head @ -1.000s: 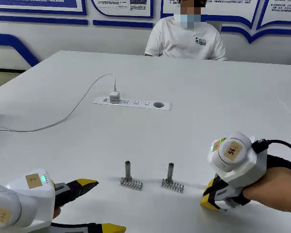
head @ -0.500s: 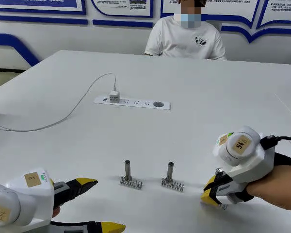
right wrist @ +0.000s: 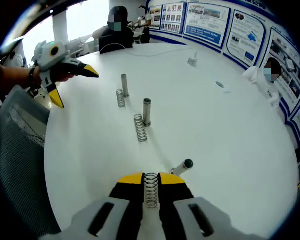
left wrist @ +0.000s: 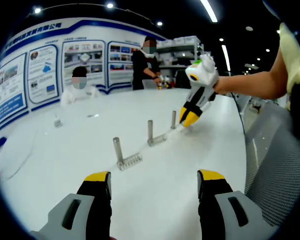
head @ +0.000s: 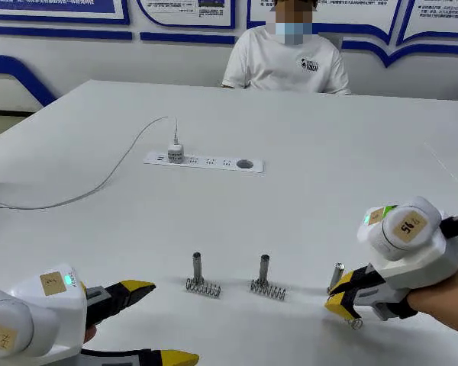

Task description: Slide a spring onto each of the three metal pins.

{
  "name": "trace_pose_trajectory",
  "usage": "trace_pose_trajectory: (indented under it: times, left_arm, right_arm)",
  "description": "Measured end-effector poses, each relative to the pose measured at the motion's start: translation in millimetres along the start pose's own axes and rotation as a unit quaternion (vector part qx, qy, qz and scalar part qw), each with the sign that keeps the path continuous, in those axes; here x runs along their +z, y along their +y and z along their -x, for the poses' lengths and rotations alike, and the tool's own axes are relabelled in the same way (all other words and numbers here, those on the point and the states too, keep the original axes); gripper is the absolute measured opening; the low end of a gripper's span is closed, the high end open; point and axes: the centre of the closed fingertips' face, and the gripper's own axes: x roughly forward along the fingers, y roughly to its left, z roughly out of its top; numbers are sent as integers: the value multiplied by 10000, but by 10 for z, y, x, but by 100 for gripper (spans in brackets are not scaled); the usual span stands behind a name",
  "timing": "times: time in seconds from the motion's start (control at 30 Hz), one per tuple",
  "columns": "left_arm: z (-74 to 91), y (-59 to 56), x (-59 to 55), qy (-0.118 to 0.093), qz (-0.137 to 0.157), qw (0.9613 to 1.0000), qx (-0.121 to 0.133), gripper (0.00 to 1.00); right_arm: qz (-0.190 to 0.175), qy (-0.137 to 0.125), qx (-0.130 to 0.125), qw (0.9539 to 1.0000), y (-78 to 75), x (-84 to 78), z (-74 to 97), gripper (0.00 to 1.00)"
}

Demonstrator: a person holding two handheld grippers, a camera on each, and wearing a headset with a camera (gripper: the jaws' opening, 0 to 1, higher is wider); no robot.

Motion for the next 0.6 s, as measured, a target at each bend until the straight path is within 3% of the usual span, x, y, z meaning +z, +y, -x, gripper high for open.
trace_pose_trajectory:
  times: [0.6]
  left_arm:
    - [-9,-30,29,16,-60,10000,-37,71]
  right_arm:
    - [-337,-340,-184,9987,-56,-5,156,12]
